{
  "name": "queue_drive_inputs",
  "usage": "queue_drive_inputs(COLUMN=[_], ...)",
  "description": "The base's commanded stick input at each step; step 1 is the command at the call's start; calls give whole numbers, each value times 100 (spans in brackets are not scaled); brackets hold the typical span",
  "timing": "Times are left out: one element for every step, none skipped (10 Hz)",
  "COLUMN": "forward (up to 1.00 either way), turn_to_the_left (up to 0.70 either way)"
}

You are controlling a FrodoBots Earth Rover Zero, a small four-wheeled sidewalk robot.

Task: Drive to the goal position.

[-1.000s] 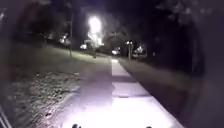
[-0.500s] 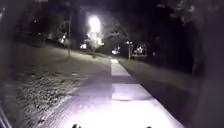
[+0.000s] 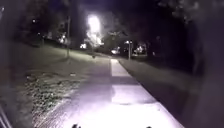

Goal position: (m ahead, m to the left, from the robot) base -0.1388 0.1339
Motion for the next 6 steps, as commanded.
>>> queue_drive_inputs(forward=[30, 30, 30, 30, 30, 30], turn_to_the_left=[0, 0, 0, 0, 0, 0])
